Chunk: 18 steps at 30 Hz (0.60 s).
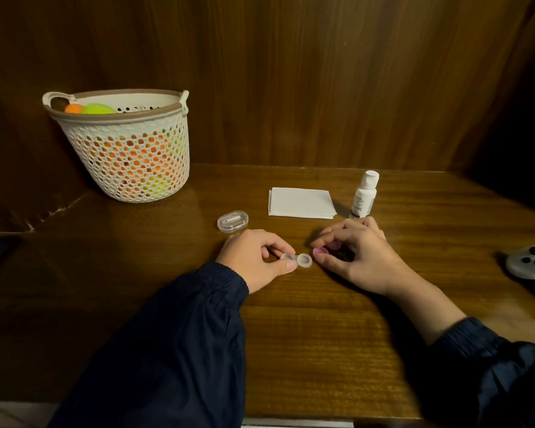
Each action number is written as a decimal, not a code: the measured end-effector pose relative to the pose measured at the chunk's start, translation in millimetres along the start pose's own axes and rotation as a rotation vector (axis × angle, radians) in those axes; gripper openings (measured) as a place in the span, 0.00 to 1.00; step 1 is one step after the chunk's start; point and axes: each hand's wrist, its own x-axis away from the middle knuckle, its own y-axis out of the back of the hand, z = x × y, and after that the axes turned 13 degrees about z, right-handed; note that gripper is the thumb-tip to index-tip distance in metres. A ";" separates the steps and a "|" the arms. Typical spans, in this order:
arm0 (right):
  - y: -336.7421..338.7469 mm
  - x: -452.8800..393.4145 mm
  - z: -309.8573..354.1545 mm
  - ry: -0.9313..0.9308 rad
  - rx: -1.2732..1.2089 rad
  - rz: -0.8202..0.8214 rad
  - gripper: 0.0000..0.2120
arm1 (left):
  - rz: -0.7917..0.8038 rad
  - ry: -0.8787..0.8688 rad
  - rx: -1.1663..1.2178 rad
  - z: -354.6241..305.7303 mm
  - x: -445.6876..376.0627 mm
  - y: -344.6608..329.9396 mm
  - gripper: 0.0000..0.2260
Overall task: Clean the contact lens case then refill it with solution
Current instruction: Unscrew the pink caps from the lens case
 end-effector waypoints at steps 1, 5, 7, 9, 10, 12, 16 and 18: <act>0.2 0.2 -0.1 0.007 0.001 -0.002 0.10 | 0.001 0.001 0.002 -0.4 -0.1 0.2 0.07; 0.5 3.3 -3.0 0.061 -0.054 0.017 0.14 | 0.006 0.005 0.001 -0.8 -0.1 0.4 0.07; -1.7 3.9 -1.9 0.077 -0.044 0.026 0.16 | 0.005 -0.003 -0.007 -0.6 0.5 0.5 0.06; -4.5 3.1 1.1 0.081 -0.008 0.015 0.18 | -0.005 -0.009 -0.013 -0.6 0.7 0.6 0.06; -5.5 2.8 2.6 0.083 0.007 0.001 0.19 | -0.010 -0.012 -0.016 -0.5 0.8 0.5 0.06; -6.9 2.3 4.7 0.096 0.017 -0.044 0.20 | -0.022 -0.019 -0.020 -0.1 1.0 0.2 0.06; -8.6 2.4 8.7 0.102 -0.001 -0.075 0.20 | -0.037 -0.038 -0.021 1.1 0.6 0.5 0.06; -10.0 2.5 10.4 0.104 -0.012 -0.059 0.17 | -0.035 -0.040 -0.017 2.0 1.3 0.7 0.06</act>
